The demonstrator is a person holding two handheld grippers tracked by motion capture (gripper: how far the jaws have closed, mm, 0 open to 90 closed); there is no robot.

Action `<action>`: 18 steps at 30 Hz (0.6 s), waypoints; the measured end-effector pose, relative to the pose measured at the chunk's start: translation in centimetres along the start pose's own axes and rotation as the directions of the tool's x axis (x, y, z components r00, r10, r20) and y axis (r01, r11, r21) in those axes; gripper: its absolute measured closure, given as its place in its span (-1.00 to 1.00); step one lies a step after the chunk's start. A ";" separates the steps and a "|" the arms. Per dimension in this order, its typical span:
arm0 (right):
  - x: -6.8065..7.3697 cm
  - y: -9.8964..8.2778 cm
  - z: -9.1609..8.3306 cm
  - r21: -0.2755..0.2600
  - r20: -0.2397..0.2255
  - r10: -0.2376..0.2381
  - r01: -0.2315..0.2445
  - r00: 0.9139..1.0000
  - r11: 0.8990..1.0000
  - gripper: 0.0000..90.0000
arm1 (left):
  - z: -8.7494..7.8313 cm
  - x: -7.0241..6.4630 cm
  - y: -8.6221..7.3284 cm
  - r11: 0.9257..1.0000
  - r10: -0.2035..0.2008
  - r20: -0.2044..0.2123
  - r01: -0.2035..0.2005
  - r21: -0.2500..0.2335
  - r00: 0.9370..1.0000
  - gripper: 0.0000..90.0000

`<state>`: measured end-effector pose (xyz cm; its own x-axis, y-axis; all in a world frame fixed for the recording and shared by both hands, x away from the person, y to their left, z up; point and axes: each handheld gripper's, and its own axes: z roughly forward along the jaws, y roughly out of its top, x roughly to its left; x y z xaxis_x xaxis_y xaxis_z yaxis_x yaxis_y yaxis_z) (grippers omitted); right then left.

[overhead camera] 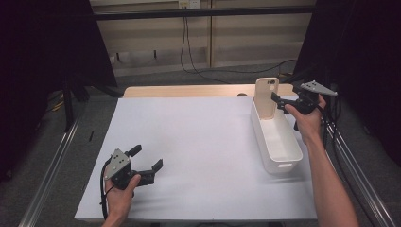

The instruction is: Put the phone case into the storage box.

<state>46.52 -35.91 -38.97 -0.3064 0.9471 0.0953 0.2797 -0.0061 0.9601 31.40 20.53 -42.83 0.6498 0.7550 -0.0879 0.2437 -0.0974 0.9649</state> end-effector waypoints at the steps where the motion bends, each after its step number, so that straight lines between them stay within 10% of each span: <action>1: 0.1 0.1 -0.3 0.000 -0.004 0.000 0.000 1.000 1.000 -0.98 | 0.0 0.0 0.0 1.000 0.000 0.001 0.000 0.000 1.000 -0.91; 18: 1.2 -0.5 -4.2 -0.004 -0.021 -0.019 0.019 1.000 1.000 -0.99 | -0.8 0.4 -0.1 0.999 -0.025 -0.029 0.024 -0.024 0.999 -0.92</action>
<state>42.20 -36.10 -38.20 -0.3302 0.9403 0.0825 0.2703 0.0104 0.9627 31.10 21.32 -42.75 0.6224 0.7756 -0.1046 0.2418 -0.0635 0.9682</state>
